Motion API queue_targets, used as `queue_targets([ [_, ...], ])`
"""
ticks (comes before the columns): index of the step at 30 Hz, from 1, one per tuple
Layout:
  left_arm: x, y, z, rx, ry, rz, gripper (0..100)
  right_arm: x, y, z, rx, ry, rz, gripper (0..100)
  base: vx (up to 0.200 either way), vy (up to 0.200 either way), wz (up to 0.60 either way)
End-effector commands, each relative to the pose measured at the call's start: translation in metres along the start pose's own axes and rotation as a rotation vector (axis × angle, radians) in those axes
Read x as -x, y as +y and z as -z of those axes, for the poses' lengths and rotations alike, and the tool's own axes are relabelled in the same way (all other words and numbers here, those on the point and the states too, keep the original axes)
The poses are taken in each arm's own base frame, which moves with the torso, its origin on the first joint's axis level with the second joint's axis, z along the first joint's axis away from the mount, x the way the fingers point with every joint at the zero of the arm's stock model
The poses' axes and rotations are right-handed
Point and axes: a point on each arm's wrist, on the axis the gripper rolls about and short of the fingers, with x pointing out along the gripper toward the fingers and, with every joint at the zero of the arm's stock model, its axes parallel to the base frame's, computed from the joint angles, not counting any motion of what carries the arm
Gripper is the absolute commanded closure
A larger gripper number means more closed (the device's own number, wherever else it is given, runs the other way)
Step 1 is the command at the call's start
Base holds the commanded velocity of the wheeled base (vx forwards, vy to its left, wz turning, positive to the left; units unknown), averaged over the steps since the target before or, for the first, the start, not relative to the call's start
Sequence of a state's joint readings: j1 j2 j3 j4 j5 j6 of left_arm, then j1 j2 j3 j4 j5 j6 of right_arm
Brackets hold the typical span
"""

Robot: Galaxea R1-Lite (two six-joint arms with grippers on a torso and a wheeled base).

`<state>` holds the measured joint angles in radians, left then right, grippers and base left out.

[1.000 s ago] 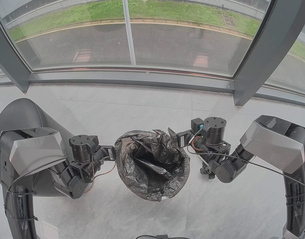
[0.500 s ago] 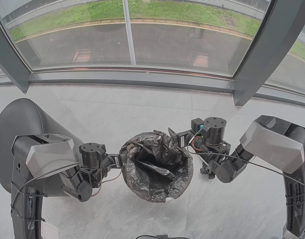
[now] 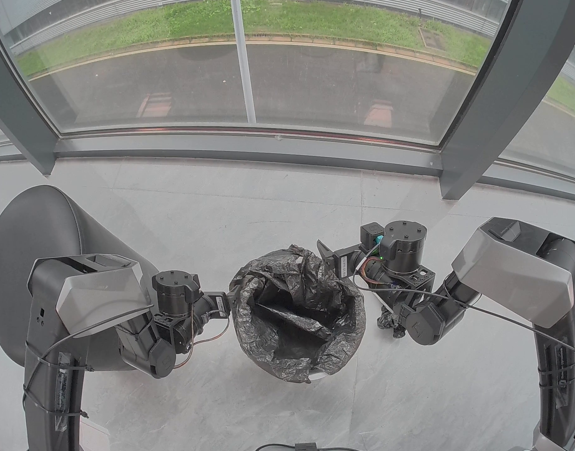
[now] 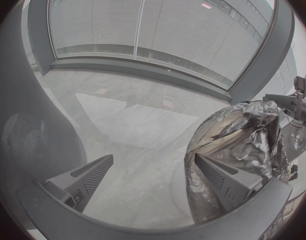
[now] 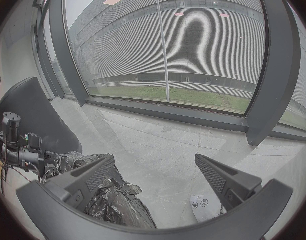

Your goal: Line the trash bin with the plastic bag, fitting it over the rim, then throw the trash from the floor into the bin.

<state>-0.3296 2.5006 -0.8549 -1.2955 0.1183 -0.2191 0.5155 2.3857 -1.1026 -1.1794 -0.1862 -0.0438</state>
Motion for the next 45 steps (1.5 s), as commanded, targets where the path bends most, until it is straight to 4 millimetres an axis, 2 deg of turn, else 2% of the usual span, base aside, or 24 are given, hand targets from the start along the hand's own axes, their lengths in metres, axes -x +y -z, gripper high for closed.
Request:
queue_targets([
  [1,-0.007,0.009,0.006,0.006,0.009,-0.022,0,0.000,0.000,0.000,0.001,0.001,0.001,0,0.000,0.000,0.00],
  [19,-0.010,0.014,0.015,0.008,0.029,-0.034,0,0.000,0.000,-0.001,0.000,-0.002,0.003,0,0.000,0.000,0.00],
  [22,0.002,0.012,-0.005,0.012,-0.017,-0.038,0,0.001,-0.001,-0.004,-0.001,-0.008,0.005,0,0.000,0.000,0.00],
  [24,0.009,0.012,-0.011,0.013,-0.026,-0.036,0,0.002,-0.001,-0.005,-0.001,-0.010,0.005,0,0.000,0.000,0.00],
  [25,0.021,0.010,-0.025,0.019,-0.050,-0.031,0,0.002,-0.001,-0.006,-0.002,-0.011,0.006,0,0.000,0.000,0.00],
  [26,0.024,0.010,-0.028,0.020,-0.056,-0.029,0,0.002,0.000,-0.006,-0.002,-0.013,0.005,0,0.000,0.000,0.00],
  [29,0.048,0.005,-0.054,0.026,-0.120,-0.011,0,0.003,0.000,-0.008,-0.003,-0.021,0.004,0,0.000,0.000,0.00],
  [30,0.048,0.005,-0.054,0.026,-0.120,-0.011,0,0.003,0.000,-0.008,-0.003,-0.021,0.004,0,0.000,0.000,0.00],
  [32,0.071,-0.004,-0.073,0.029,-0.164,0.021,0,0.003,0.000,-0.011,-0.005,-0.032,0.007,0,0.000,0.000,0.00],
  [35,0.091,-0.015,-0.086,0.033,-0.198,0.060,0,0.003,-0.001,-0.012,-0.006,-0.035,0.009,0,0.000,0.000,0.00],
  [38,0.103,-0.025,-0.091,0.051,-0.212,0.096,0,0.004,-0.001,-0.014,-0.009,-0.040,0.009,0,0.000,0.000,0.00],
  [41,0.122,-0.051,-0.090,0.093,-0.203,0.191,0,0.007,-0.001,-0.014,-0.007,-0.036,0.006,0,0.000,0.000,0.00],
  [45,0.132,-0.072,-0.091,0.147,-0.197,0.272,0,0.008,-0.001,-0.016,-0.008,-0.046,0.006,0,0.000,0.000,0.00],
])
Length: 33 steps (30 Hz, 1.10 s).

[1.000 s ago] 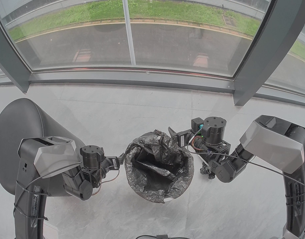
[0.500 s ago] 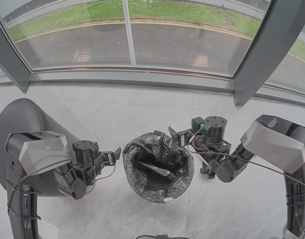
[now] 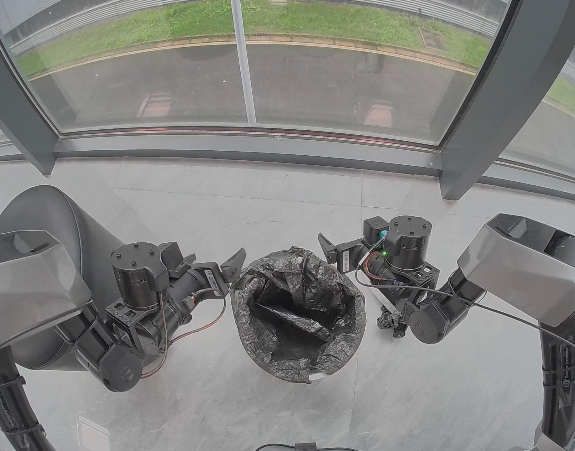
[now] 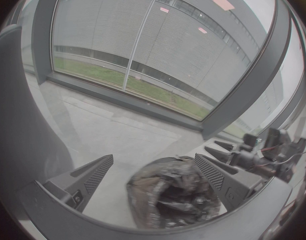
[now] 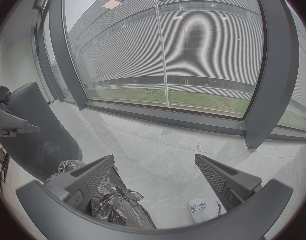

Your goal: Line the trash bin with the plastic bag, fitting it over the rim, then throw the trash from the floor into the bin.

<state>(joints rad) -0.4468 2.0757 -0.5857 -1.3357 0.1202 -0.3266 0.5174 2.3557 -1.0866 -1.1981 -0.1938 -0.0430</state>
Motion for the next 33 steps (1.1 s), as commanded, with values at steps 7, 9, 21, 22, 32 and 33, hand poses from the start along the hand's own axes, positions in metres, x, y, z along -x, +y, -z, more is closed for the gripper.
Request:
queue_targets([
  [7,0.003,-0.054,-0.023,0.110,0.034,0.259,0,0.017,-0.004,-0.005,0.001,0.006,-0.014,0,0.000,0.000,0.00],
  [9,-0.008,-0.053,-0.023,0.167,0.057,0.254,0,0.019,-0.004,-0.006,-0.003,0.002,-0.014,0,0.000,0.000,0.00],
  [21,-0.061,-0.035,0.015,0.221,0.140,0.196,0,0.019,-0.008,-0.005,-0.019,-0.007,-0.008,0,0.000,0.000,0.00],
  [22,-0.064,-0.033,0.015,0.217,0.137,0.193,0,0.019,-0.008,-0.005,-0.020,-0.007,-0.008,0,0.000,0.000,0.00],
  [32,-0.072,-0.032,0.021,0.196,0.142,0.198,0,0.018,-0.009,-0.002,-0.023,-0.005,-0.005,0,0.000,0.000,0.00],
  [33,-0.072,-0.032,0.023,0.197,0.146,0.198,0,0.018,-0.009,-0.002,-0.023,-0.005,-0.005,0,0.000,0.000,0.00],
])
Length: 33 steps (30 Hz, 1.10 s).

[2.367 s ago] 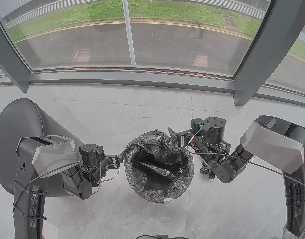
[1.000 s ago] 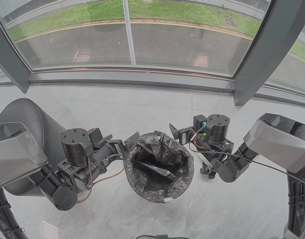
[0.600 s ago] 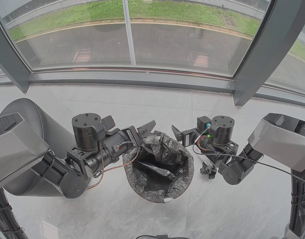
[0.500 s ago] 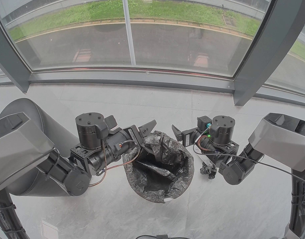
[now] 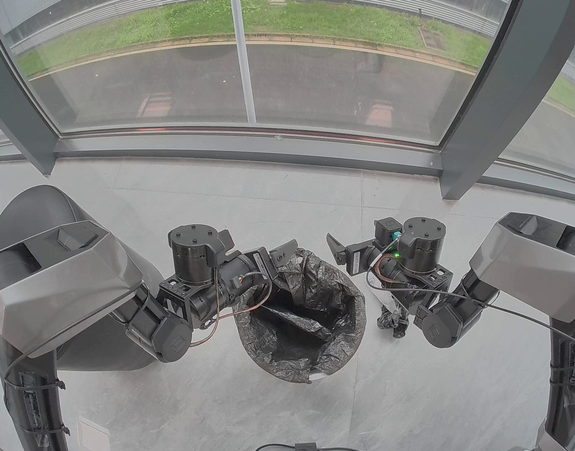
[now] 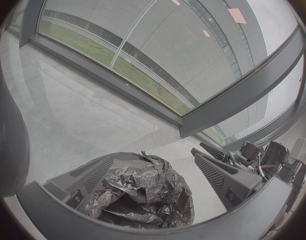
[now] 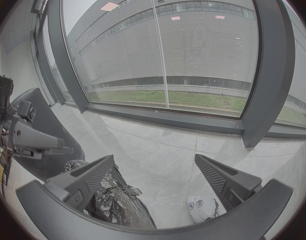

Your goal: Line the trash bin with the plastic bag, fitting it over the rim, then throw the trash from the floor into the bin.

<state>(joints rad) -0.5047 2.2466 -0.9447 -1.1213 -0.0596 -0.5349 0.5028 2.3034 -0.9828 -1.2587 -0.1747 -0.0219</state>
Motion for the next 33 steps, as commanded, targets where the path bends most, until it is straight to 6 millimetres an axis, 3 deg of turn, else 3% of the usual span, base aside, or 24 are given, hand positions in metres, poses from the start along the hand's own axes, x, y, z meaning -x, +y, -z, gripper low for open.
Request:
queue_targets([
  [1,-0.004,0.005,0.010,0.003,0.022,-0.009,0,0.000,0.000,0.002,0.000,0.004,0.000,0,0.000,0.000,0.00],
  [14,-0.008,0.003,0.037,0.019,0.091,-0.017,0,-0.001,-0.003,0.004,-0.022,0.001,0.007,0,0.000,0.000,0.00],
  [29,0.012,-0.032,0.061,-0.004,0.123,0.034,0,0.000,-0.003,0.007,-0.020,0.012,0.009,0,0.000,0.000,0.00],
  [33,0.018,-0.035,0.057,-0.004,0.104,0.050,0,0.000,-0.003,0.007,-0.020,0.012,0.009,0,0.000,0.000,0.00],
])
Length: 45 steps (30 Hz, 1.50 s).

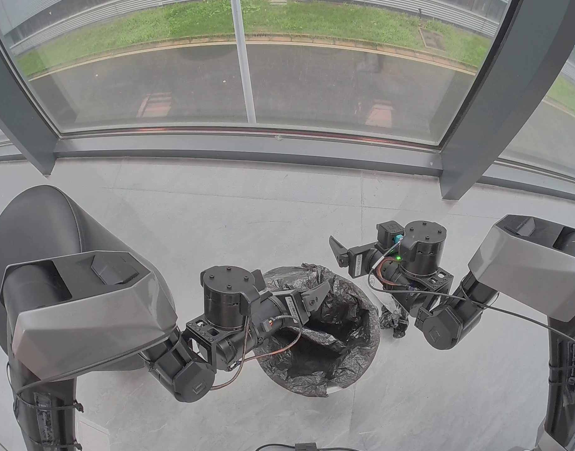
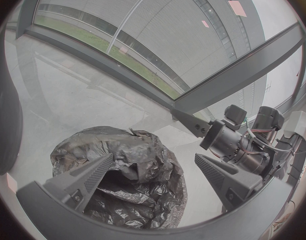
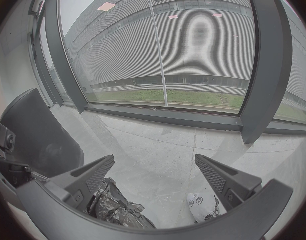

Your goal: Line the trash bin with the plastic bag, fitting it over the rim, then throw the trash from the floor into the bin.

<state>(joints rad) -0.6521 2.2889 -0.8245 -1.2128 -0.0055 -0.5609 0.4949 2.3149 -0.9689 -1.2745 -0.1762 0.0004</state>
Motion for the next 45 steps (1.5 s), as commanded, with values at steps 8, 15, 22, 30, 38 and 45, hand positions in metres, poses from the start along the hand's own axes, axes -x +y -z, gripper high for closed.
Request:
queue_targets([
  [8,0.012,-0.008,0.012,0.022,0.045,0.010,0,0.000,0.000,0.002,0.001,0.005,0.000,0,0.000,0.000,0.00],
  [15,0.007,-0.003,0.026,0.034,0.066,0.005,0,-0.001,0.000,0.008,0.002,0.017,0.000,0,0.000,0.000,0.00],
  [22,-0.004,0.009,0.043,0.023,0.068,-0.007,0,-0.003,0.000,0.010,0.000,0.008,0.000,0,0.000,0.000,0.00],
  [30,-0.009,0.019,0.049,0.012,0.075,-0.034,0,-0.003,-0.004,0.011,0.002,0.011,0.010,0,0.000,0.000,0.00],
  [38,0.018,-0.008,0.031,0.011,0.056,0.022,0,-0.004,-0.006,0.029,0.022,0.070,0.018,0,0.000,0.000,0.00],
  [45,0.087,-0.058,-0.017,-0.081,-0.053,0.158,0,-0.007,-0.047,0.059,0.071,0.209,0.122,0,0.000,0.000,0.00],
])
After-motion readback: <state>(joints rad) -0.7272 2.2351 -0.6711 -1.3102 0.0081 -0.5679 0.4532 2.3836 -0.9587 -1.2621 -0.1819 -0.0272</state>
